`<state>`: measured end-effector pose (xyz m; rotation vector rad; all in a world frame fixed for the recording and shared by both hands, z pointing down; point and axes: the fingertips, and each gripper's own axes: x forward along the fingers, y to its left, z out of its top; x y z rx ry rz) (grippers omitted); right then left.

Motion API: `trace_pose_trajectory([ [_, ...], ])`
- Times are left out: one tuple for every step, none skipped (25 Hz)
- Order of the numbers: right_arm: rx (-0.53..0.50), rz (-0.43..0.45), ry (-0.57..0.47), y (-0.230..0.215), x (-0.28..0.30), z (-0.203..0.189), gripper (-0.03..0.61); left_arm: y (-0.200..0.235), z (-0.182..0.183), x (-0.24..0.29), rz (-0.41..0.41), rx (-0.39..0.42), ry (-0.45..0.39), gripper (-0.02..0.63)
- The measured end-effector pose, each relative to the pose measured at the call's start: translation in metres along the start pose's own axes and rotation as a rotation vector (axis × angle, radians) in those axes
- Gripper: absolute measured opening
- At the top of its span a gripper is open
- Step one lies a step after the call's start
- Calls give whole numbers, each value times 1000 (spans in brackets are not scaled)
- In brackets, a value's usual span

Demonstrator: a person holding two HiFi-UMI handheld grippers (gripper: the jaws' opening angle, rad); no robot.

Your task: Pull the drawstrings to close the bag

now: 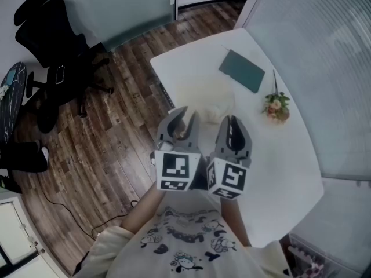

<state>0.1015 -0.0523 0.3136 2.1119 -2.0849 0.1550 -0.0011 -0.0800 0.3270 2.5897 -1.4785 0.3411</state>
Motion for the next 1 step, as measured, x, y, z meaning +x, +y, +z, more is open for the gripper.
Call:
trace_pose_trajectory([
  [-1,0,-1,0,0,0,48,0,0,0,0,3,-3,118],
])
